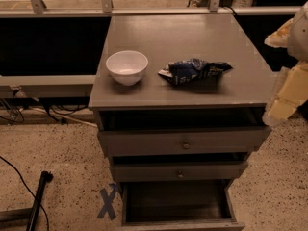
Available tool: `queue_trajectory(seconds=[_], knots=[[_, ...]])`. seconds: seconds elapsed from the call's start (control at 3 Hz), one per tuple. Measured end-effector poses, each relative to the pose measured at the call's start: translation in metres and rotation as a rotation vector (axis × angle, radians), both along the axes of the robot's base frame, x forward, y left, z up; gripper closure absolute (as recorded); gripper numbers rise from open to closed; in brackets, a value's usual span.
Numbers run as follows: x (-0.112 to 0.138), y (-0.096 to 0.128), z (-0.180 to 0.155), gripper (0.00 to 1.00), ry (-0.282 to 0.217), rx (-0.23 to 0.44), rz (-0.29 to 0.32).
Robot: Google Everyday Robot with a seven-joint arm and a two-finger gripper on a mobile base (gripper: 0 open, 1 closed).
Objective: Place blue chip bag into bottom drawer
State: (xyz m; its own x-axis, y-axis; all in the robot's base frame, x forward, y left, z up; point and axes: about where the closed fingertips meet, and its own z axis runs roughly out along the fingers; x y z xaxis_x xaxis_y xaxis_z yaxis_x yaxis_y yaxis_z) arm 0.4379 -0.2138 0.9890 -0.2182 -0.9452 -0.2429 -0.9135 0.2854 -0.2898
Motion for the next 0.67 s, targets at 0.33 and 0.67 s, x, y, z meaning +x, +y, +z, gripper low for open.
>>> queue_trajectory(seconds=[0.33,0.67], knots=[[0.017,0.001,-0.011,0.00,-0.042,0.045,-0.014],[0.056,0.002,-0.031,0.00,-0.122,0.074,0.003]])
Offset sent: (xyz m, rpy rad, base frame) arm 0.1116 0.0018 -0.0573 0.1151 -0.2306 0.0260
